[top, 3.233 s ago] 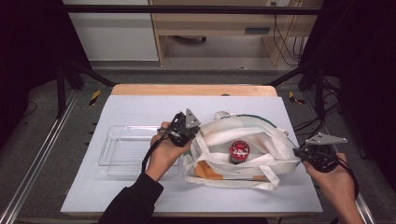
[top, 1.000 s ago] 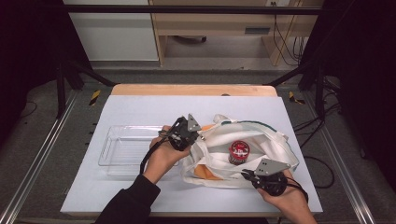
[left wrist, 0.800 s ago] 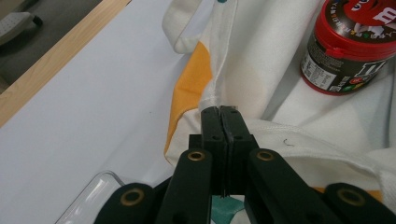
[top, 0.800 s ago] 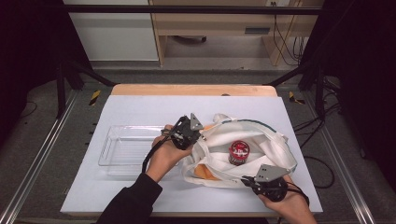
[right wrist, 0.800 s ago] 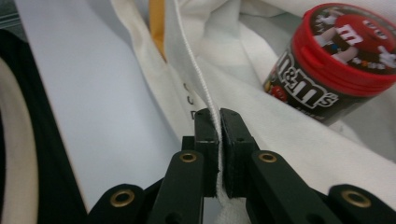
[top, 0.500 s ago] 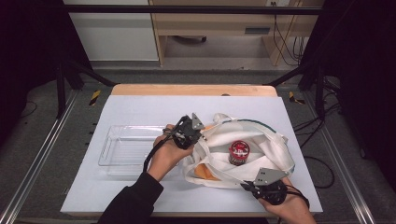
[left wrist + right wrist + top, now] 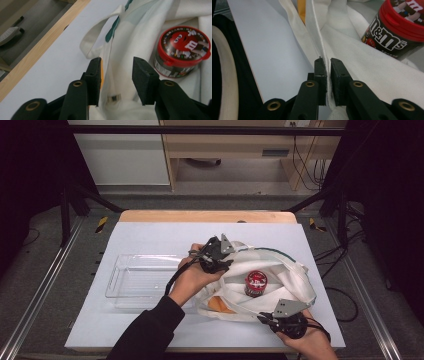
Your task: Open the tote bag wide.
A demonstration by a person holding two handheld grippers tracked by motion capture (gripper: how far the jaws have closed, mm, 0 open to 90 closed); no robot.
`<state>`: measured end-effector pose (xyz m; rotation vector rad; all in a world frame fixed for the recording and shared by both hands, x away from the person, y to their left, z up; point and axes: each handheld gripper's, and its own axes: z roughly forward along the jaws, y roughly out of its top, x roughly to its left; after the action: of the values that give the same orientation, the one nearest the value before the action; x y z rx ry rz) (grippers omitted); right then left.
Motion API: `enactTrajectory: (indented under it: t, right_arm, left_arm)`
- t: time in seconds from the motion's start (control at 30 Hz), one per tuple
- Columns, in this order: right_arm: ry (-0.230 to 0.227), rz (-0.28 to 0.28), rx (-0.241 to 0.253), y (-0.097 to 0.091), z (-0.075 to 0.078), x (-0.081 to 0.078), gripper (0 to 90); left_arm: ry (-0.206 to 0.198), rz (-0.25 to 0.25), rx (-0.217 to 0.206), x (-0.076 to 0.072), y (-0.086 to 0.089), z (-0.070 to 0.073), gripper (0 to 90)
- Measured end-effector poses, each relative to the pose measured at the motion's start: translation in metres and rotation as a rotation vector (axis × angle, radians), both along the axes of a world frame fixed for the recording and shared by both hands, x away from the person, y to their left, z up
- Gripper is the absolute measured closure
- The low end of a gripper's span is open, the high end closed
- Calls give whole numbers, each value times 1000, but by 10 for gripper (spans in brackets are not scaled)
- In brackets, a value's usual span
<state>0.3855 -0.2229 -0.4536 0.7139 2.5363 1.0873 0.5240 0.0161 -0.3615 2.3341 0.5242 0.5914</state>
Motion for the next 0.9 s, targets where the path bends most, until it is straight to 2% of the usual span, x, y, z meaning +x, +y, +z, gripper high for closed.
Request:
enactTrajectory:
  t: [0.17,0.27,0.3,0.4,0.53,0.6,0.67,0.73,0.83,0.9]
  right_arm:
    - [-48,-15,47,3,7,-1,630]
    - [-69,-16,55,7,10,-1,603]
    - [-70,-22,54,9,11,-1,608]
    - [-73,-33,48,12,11,2,645]
    - [-69,-35,37,14,11,4,816]
    - [-59,-28,37,15,11,5,871]
    - [-53,-12,34,15,11,4,883]
    - [-46,-2,34,15,11,3,886]
    - [-25,27,37,16,10,1,888]
    - [-16,57,34,17,9,0,889]
  left_arm:
    - [-6,-29,19,10,-23,-4,536]
    - [-3,-26,41,16,-32,-8,548]
    - [-10,-19,43,18,-34,-9,560]
    - [9,-3,52,23,-38,-12,646]
    - [35,27,58,30,-37,-13,818]
    - [53,37,56,35,-36,-13,868]
    - [62,43,51,38,-35,-12,884]
    - [53,53,43,40,-33,-9,886]
    - [46,71,-5,43,-30,-2,887]
    - [33,85,-14,45,-28,1,888]
